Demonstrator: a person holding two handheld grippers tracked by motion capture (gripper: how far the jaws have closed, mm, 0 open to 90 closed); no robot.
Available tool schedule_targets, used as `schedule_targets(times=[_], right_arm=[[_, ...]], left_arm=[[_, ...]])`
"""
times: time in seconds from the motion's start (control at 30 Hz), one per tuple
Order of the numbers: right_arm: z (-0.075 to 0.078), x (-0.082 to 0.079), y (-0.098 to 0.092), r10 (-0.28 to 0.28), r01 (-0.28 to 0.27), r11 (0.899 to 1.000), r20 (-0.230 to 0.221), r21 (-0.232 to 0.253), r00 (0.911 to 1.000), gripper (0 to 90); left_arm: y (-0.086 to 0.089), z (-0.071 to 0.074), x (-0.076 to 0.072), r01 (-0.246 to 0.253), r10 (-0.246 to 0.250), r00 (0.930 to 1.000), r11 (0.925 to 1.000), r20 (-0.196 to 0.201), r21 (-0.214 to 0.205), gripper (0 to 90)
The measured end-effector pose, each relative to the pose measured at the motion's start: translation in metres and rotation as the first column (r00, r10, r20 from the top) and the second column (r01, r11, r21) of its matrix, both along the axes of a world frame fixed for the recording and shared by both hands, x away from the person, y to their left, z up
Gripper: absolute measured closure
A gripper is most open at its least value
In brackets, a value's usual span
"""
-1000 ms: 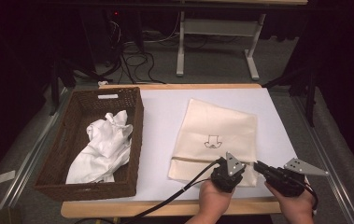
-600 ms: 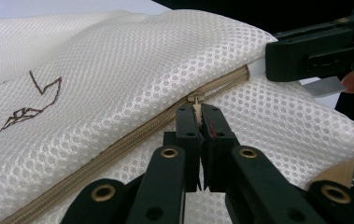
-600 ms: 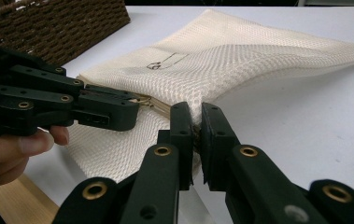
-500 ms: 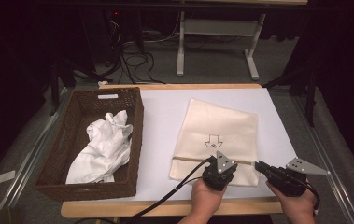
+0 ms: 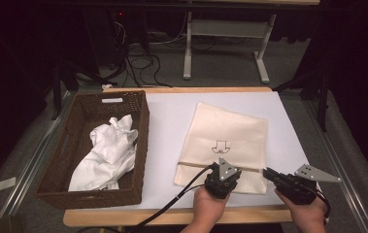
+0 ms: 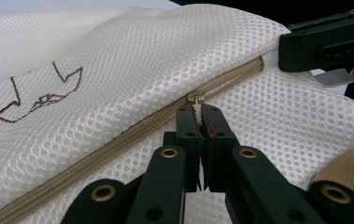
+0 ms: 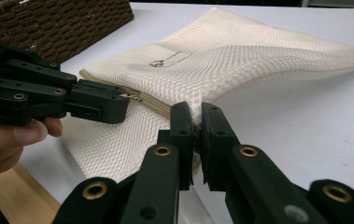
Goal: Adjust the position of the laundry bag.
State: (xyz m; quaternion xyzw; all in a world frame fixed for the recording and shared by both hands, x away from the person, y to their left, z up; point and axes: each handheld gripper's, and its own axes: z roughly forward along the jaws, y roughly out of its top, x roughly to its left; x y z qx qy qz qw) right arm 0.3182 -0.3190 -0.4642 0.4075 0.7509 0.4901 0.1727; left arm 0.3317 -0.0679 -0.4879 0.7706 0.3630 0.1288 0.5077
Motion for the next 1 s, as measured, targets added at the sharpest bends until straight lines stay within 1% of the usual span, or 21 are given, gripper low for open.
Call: schedule_targets(times=[0.3, 0.4, 0.43, 0.47, 0.5, 0.53, 0.57, 0.63, 0.67, 0.7, 0.77, 1.0], right_arm=[[0.000, 0.000, 0.000, 0.000, 0.000, 1.000, -0.001, 0.001, 1.0000, 85.9], [0.000, 0.000, 0.001, -0.001, 0.001, 1.000, -0.007, 0.003, 1.0000, 85.9], [0.000, 0.000, 0.001, -0.001, 0.001, 1.000, -0.006, 0.000, 1.0000, 85.9], [0.000, 0.000, 0.001, -0.003, 0.003, 1.000, -0.006, -0.001, 1.0000, 86.0], [0.001, -0.001, 0.000, -0.013, 0.013, 1.000, 0.000, -0.003, 0.9999, 85.9], [0.001, 0.000, -0.001, -0.010, 0.010, 1.000, -0.002, 0.005, 0.9999, 86.0], [0.001, 0.000, -0.003, -0.017, 0.017, 1.000, 0.001, 0.005, 0.9998, 85.9], [0.000, 0.001, -0.004, -0.017, 0.017, 1.000, -0.013, 0.011, 0.9998, 85.9], [0.000, 0.001, -0.003, -0.016, 0.016, 1.000, -0.004, 0.004, 0.9999, 86.0], [0.001, 0.001, -0.003, -0.015, 0.015, 1.000, 0.000, 0.002, 0.9999, 86.0], [0.001, 0.001, -0.002, -0.016, 0.016, 1.000, -0.003, 0.006, 0.9999, 85.9], [0.000, 0.000, 0.002, -0.004, 0.004, 1.000, -0.006, 0.001, 1.0000, 85.9]], left_arm=[[0.000, -0.001, 0.000, -0.004, 0.004, 1.0000, 1.0000, 0.000, 0.002, 87.3], [0.000, -0.001, 0.000, -0.014, 0.014, 0.9999, 0.9999, -0.006, -0.001, 87.3], [0.000, -0.002, 0.000, -0.019, 0.019, 0.9998, 0.9998, -0.003, 0.003, 87.3], [0.001, -0.002, 0.000, -0.038, 0.038, 0.9993, 0.9992, -0.002, 0.011, 87.3], [0.001, -0.002, 0.000, -0.038, 0.038, 0.9993, 0.9992, -0.002, 0.011, 87.3], [0.007, -0.005, 0.003, -0.049, 0.049, 0.9985, 0.9988, -0.026, -0.008, 87.3], [0.010, -0.006, 0.003, -0.047, 0.047, 0.9986, 0.9989, -0.023, -0.004, 87.3], [0.009, -0.005, 0.001, -0.049, 0.049, 0.9988, 0.9987, -0.007, 0.015, 87.3], [0.009, -0.005, 0.000, -0.049, 0.049, 0.9988, 0.9987, -0.006, 0.016, 87.3], [0.010, -0.005, 0.000, -0.049, 0.049, 0.9987, 0.9988, -0.009, 0.004, 87.3], [0.011, -0.005, 0.001, -0.047, 0.047, 0.9988, 0.9989, -0.014, 0.002, 87.3], [0.017, -0.004, 0.000, -0.043, 0.043, 0.9990, 0.9990, -0.008, 0.015, 87.3]])
